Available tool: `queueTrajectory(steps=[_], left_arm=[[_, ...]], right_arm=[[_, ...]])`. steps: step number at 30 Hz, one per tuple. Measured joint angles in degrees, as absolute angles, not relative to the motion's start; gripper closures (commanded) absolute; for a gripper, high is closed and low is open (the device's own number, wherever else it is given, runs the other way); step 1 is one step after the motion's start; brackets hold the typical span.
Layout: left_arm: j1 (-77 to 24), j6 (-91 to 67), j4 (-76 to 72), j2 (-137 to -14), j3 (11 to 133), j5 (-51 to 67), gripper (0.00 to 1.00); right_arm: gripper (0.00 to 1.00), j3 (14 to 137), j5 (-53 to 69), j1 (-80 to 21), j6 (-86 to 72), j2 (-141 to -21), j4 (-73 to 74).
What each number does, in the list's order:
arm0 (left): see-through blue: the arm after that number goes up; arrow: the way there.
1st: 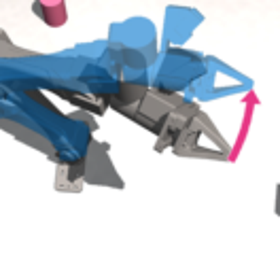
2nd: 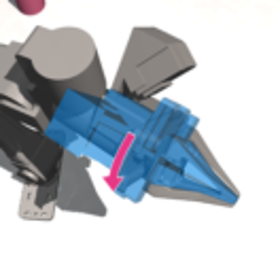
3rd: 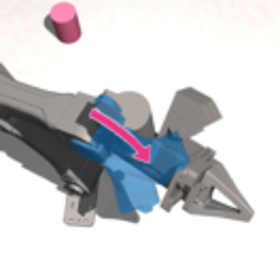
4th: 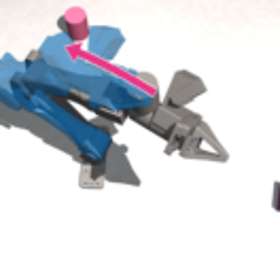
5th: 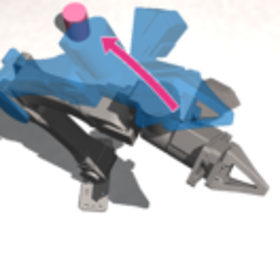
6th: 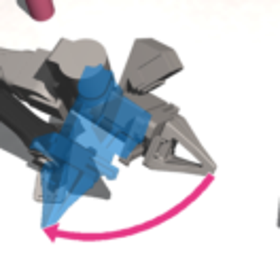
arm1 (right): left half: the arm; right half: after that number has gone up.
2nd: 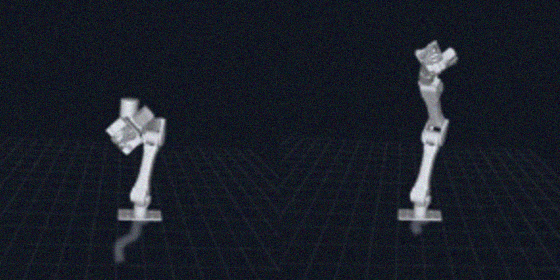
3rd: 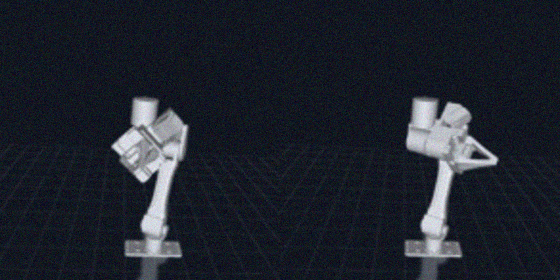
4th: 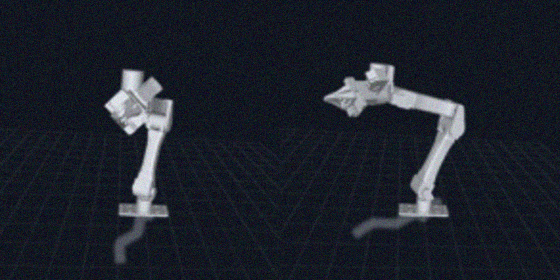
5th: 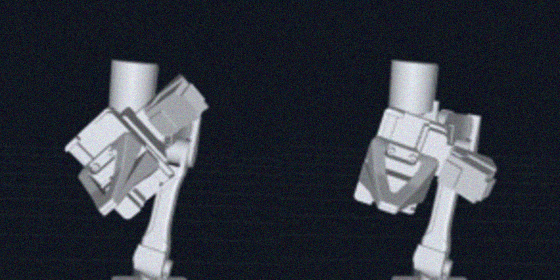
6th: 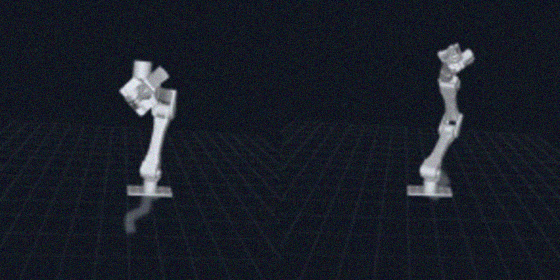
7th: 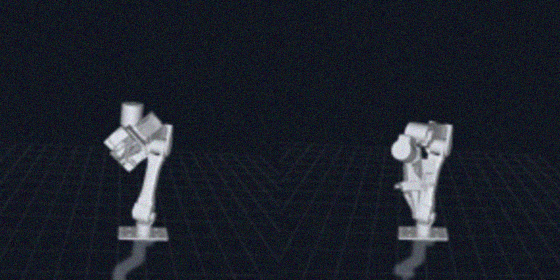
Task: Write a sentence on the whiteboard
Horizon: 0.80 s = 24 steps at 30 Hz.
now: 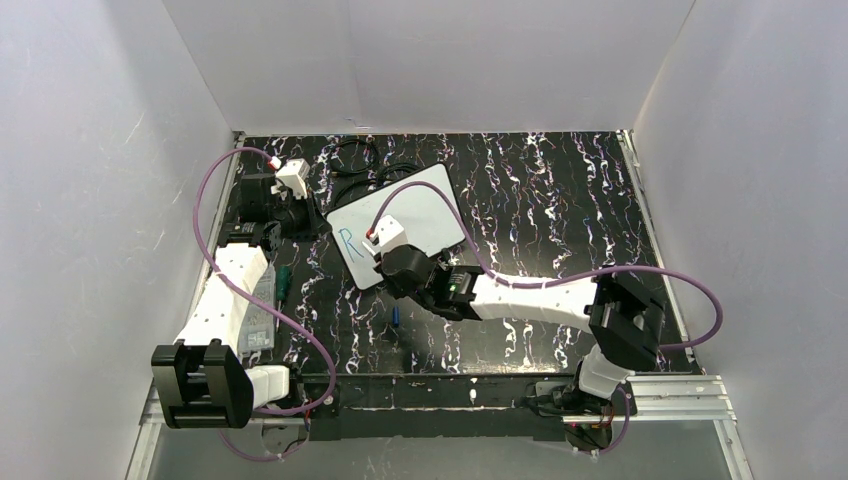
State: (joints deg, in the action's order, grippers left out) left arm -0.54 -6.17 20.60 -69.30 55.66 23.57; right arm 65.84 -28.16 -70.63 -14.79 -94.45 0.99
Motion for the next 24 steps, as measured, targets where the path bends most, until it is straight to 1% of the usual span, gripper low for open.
queueTrajectory(steps=[24], left_arm=[[-0.5,-6.2,20.6,-69.1,55.7,23.6,1.00]], right_arm=[[0.99,68.8,-28.3,-68.9,-13.3,-100.1,0.3]])
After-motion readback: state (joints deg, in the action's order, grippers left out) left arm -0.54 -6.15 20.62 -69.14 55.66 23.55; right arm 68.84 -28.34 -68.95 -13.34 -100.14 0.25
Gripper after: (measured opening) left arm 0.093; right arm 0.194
